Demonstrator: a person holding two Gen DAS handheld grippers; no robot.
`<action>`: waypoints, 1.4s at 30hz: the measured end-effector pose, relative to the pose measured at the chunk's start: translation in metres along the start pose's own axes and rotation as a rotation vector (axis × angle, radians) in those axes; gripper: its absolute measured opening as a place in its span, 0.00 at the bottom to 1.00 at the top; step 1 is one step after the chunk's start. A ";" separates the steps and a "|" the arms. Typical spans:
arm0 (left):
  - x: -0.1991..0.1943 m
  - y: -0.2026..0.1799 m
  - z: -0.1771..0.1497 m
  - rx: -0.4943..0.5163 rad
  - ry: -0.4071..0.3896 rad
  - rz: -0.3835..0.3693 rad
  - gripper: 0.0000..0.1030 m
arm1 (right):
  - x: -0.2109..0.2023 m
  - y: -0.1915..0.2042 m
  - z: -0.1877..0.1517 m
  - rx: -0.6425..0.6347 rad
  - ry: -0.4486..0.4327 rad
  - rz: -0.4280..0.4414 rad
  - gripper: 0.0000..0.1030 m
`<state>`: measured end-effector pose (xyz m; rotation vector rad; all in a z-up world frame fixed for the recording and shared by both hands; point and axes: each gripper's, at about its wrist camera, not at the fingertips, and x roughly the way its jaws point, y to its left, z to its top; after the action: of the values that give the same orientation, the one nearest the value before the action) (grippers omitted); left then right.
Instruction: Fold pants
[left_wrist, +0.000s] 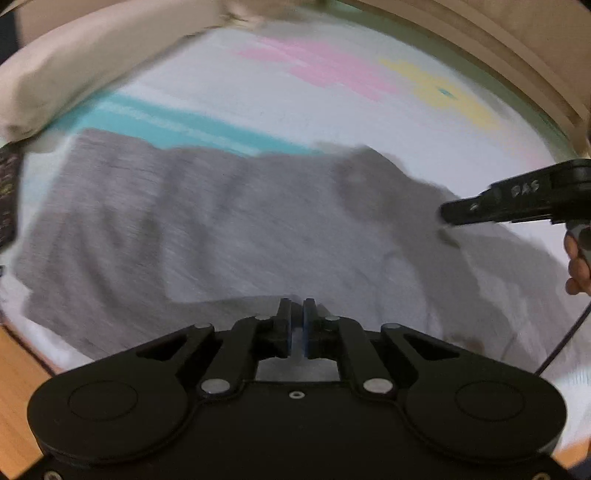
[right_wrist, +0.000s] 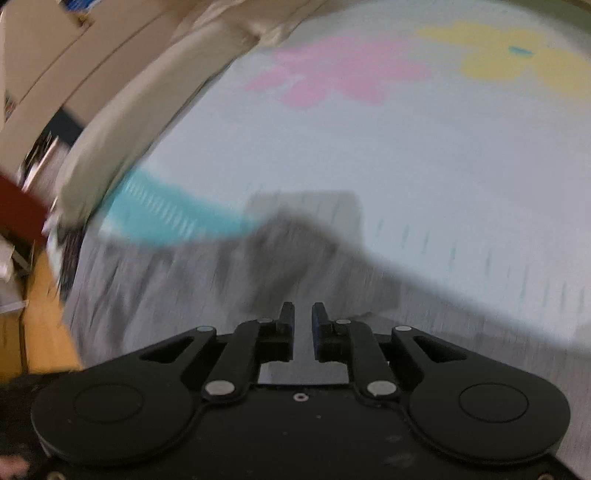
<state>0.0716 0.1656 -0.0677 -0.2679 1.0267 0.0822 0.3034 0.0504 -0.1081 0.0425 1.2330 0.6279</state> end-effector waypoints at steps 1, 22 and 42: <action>0.001 -0.007 -0.003 0.034 0.004 -0.005 0.11 | -0.001 0.005 -0.013 -0.013 0.025 0.003 0.13; 0.027 -0.140 0.018 0.057 0.021 -0.136 0.12 | -0.118 -0.065 -0.150 0.060 -0.064 -0.093 0.16; 0.082 -0.270 -0.022 0.378 0.211 -0.298 0.25 | -0.298 -0.353 -0.265 0.864 -0.356 -0.603 0.28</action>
<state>0.1480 -0.1051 -0.0995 -0.0829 1.1774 -0.4145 0.1623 -0.4615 -0.0709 0.4646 1.0140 -0.4477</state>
